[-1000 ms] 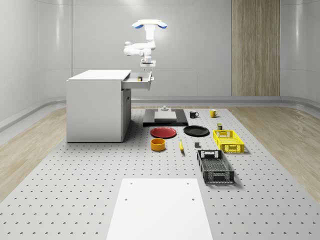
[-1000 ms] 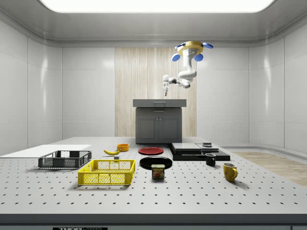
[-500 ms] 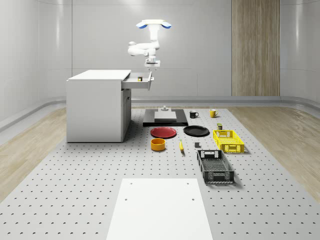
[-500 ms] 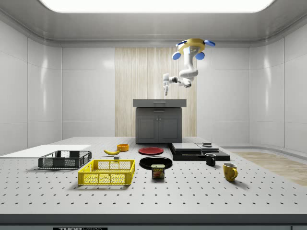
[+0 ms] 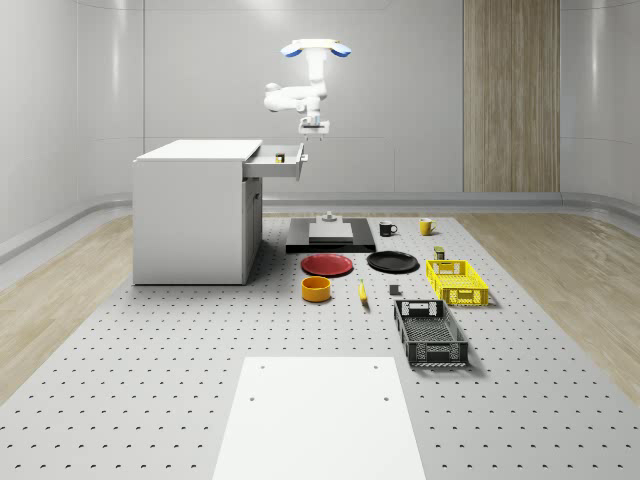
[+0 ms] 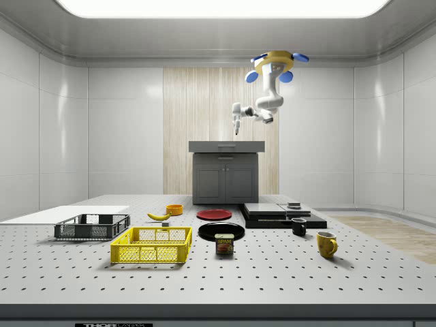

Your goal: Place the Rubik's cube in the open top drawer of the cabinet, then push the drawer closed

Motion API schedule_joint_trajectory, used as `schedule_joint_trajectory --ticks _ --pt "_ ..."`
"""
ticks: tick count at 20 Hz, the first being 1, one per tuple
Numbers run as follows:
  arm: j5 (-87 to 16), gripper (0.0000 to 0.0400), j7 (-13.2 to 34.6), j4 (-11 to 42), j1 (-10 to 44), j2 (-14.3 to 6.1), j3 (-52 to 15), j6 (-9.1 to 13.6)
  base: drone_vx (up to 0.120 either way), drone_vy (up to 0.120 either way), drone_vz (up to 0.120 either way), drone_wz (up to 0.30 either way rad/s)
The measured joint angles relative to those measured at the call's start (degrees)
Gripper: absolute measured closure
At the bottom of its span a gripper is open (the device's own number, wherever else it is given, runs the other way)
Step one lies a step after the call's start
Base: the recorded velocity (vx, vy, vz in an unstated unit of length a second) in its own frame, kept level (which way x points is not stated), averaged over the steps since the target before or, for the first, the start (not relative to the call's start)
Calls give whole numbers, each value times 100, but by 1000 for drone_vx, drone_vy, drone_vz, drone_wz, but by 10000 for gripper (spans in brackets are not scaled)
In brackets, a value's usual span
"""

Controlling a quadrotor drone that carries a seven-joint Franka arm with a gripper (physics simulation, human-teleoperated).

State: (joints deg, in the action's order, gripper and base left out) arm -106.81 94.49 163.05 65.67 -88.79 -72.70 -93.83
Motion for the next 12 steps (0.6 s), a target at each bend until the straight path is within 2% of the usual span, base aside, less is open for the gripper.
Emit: schedule_joint_trajectory --ticks 3,4,5,6,7,9,10,11,12 --pt "-1 0 -1 0 -1 2 0 2 0 120 0 0" --pt "-191 0 111 48 107 -226 -111 245 0 120 0 0" --pt "-458 0 635 153 571 -535 -246 787 0 120 0 0" --pt "-553 0 1367 103 1195 -735 -324 1525 0 120 0 0" --pt "-528 0 2040 -37 1818 -852 -315 2273 0 120 0 0" --pt "-354 0 3072 -476 3063 -857 -93 3729 0 120 -20 0" --pt "-213 0 3469 -731 3686 -836 61 4316 0 40 -120 0" --pt "-61 0 3798 -986 4279 -812 219 4792 0 0 -120 0" --pt "100 0 4077 -1234 4794 -783 370 5178 0 0 -120 0"
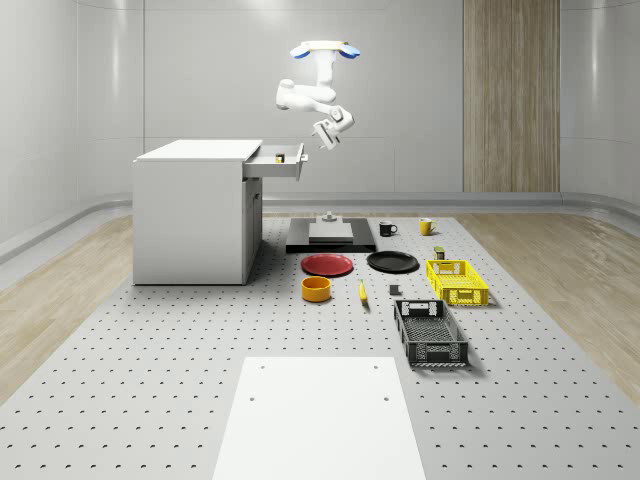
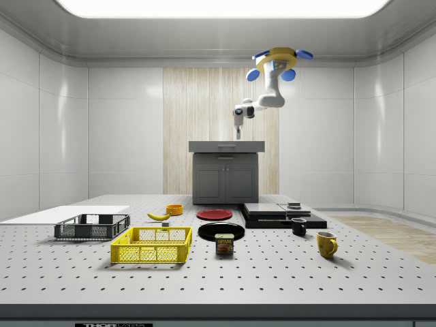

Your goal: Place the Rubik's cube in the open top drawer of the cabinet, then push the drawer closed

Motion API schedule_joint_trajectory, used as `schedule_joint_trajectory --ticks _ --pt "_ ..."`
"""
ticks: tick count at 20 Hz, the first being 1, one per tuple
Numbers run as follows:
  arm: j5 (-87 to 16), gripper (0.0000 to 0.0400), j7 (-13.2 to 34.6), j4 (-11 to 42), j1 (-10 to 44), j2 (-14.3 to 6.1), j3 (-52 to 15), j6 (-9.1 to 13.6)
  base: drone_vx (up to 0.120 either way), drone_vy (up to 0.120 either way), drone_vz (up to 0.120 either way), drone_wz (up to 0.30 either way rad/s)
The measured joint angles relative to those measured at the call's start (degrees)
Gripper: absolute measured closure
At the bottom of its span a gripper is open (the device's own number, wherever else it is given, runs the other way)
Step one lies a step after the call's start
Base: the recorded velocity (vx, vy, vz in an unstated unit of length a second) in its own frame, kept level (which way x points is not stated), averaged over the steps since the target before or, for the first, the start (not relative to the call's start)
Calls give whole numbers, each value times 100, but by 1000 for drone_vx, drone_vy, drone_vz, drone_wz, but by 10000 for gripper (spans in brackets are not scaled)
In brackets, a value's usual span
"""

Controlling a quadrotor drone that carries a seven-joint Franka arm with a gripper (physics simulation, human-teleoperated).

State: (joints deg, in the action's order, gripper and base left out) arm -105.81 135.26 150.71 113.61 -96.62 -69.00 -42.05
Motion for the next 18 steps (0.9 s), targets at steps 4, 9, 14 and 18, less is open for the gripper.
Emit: schedule_joint_trajectory --ticks 4,9,14,18 --pt "557 0 731 -802 1365 128 447 939 0 0 -120 0" --pt "938 0 1120 -1332 2117 223 723 1411 0 -88 -120 0" --pt "1092 0 1264 -1551 2405 261 841 1591 0 -120 -88 0" --pt "1143 0 1312 -1624 2498 275 884 1653 0 -120 0 0"
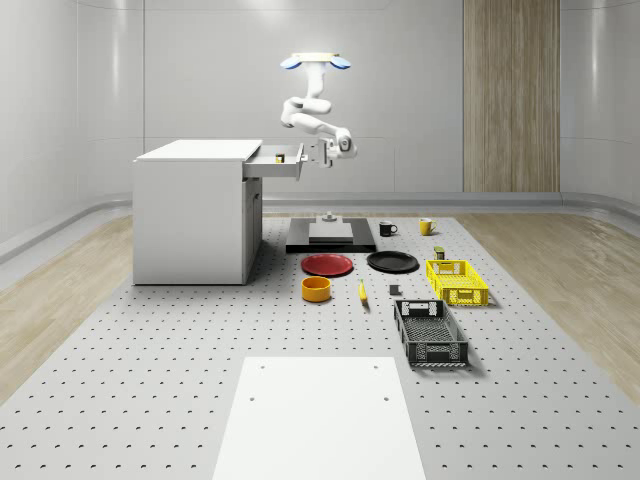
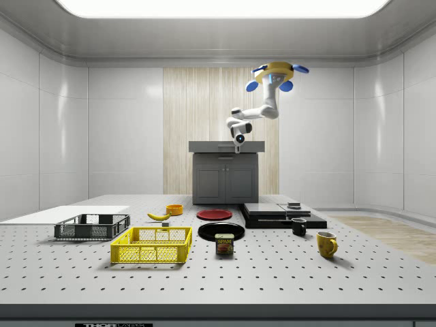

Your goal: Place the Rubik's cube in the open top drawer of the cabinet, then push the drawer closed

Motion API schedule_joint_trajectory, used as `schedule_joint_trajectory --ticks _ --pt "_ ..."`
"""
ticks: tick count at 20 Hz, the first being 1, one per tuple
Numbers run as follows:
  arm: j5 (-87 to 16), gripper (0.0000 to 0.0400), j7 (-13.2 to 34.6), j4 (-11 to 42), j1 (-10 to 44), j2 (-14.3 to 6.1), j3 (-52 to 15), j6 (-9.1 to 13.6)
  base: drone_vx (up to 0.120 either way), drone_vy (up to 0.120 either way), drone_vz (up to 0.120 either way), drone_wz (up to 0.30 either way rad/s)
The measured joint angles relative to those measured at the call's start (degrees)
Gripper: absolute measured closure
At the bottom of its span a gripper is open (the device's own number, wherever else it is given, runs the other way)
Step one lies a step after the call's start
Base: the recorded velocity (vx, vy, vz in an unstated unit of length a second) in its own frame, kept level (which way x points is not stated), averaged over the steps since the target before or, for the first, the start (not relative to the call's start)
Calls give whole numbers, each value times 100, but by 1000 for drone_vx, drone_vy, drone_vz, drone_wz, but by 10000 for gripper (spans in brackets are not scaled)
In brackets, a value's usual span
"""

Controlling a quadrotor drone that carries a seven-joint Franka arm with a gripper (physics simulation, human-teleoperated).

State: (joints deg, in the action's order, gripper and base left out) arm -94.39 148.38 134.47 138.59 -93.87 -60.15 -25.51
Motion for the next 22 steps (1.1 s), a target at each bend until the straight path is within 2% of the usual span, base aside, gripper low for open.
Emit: schedule_joint_trajectory --ticks 1,2,4,6,8,12,13,14,15,16,17,18,22 --pt "7 23 7 -11 14 2 7 10 0 -40 0 0" --pt "13 83 13 -20 25 4 13 18 0 -40 0 0" --pt "22 167 22 -34 42 7 21 31 0 -60 0 0" --pt "28 217 28 -43 54 9 27 39 0 -100 0 0" --pt "32 248 32 -49 61 11 32 46 0 -120 0 0" --pt "34 277 35 -55 68 12 37 50 0 -120 0 0" --pt "-74 284 -316 -64 46 -39 14 24 0 -40 0 0" --pt "-50 292 -500 -47 19 -112 14 -38 0 0 0 0" --pt "464 249 -698 -60 65 -346 -95 -123 0 0 0 0" --pt "660 259 -383 -12 156 -462 -35 -247 0 0 0 0" --pt "533 270 -331 29 98 -432 2 -234 0 0 0 0" --pt "325 276 -522 52 11 -429 1 -208 0 0 0 0" --pt "-244 286 -494 283 -367 -341 112 -113 0 0 0 0"
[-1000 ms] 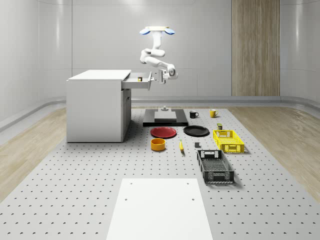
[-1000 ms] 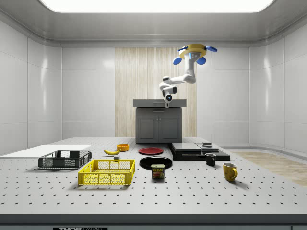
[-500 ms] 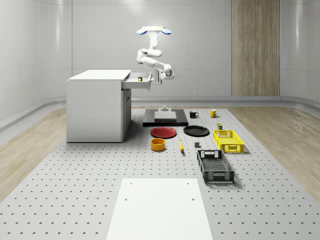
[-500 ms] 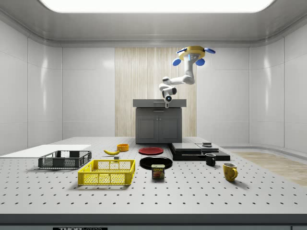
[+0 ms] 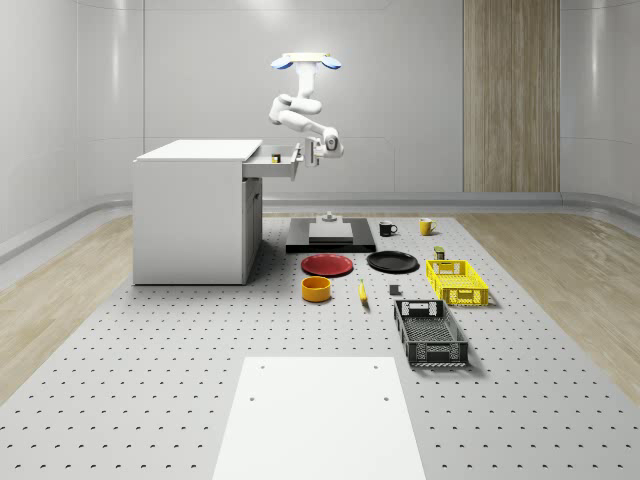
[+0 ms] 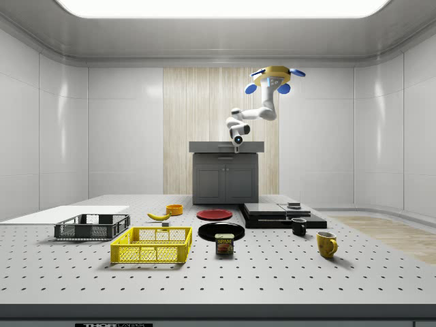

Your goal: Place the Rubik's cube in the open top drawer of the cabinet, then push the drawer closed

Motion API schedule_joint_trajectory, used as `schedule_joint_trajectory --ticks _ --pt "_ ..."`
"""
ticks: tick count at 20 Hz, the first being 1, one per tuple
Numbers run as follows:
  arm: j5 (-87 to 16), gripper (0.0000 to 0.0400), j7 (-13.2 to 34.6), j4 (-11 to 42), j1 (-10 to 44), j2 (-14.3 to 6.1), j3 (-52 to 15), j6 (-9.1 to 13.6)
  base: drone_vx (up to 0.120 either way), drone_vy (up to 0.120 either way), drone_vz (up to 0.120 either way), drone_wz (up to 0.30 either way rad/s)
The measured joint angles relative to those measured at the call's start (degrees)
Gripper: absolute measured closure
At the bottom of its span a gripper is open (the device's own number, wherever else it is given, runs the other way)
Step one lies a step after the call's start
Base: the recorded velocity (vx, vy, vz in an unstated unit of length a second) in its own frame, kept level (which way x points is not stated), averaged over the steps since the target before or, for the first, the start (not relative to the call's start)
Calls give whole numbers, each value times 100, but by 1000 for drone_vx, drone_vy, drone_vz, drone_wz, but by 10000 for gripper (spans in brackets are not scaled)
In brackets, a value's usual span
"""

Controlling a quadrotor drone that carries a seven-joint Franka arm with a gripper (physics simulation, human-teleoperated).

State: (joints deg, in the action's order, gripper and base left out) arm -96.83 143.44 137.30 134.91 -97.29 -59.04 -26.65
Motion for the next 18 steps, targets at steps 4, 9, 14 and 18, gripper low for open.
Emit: schedule_joint_trajectory --ticks 4,9,14,18 --pt "-558 289 -74 247 -419 51 98 88 0 0 0 0" --pt "-1173 292 5 596 -946 127 305 186 0 0 0 0" --pt "-2070 294 -846 838 -1498 65 383 208 0 0 0 0" --pt "-2706 294 -944 1077 -1933 71 611 205 0 0 0 0"
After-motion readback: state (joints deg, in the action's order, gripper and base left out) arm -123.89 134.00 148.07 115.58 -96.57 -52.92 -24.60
